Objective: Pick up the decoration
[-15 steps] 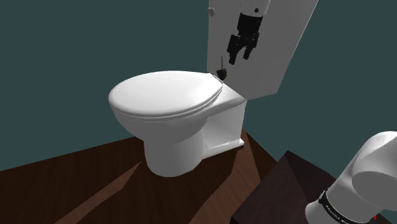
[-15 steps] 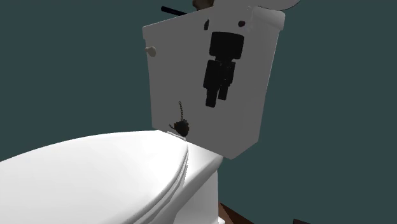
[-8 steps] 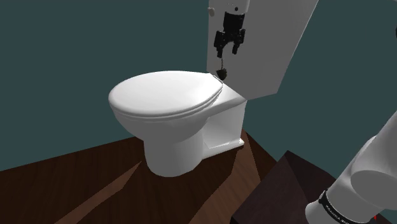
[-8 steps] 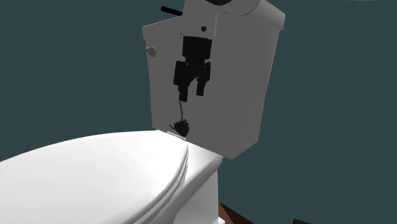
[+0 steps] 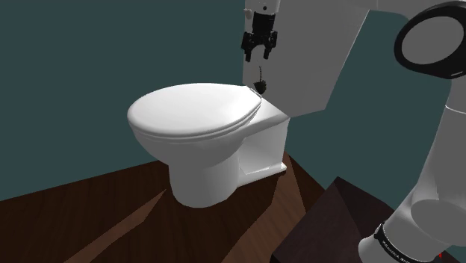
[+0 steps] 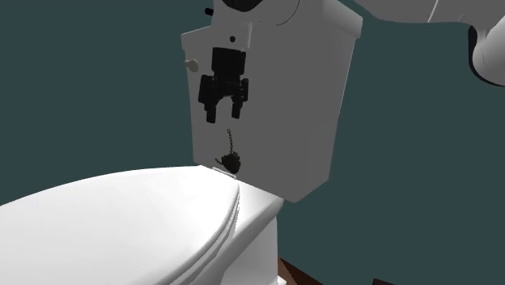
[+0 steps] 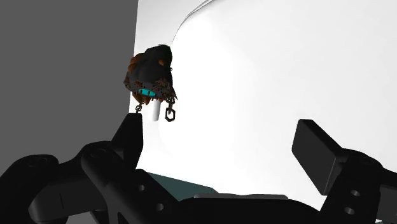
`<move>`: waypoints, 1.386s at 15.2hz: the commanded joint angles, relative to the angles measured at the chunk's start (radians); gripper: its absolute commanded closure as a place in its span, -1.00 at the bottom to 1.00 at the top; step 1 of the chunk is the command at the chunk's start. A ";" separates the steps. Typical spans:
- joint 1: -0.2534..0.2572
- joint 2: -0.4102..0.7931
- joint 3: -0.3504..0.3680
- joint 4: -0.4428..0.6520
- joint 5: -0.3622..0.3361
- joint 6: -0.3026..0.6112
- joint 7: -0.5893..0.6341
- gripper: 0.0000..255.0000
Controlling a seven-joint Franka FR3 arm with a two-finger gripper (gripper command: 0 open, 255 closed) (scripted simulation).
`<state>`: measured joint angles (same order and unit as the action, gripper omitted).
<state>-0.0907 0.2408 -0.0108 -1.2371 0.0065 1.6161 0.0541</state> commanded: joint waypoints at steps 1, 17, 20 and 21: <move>-0.009 0.027 -0.020 -0.017 -0.051 0.022 0.002 -1.00; 0.002 0.013 -0.034 -0.072 -0.048 0.064 0.002 1.00; 0.000 0.029 -0.032 -0.007 -0.048 0.015 0.000 1.00; 0.000 0.036 -0.031 0.016 -0.048 -0.002 -0.001 1.00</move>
<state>-0.0767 0.2841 -0.0274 -1.2347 -0.0303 1.6195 0.0529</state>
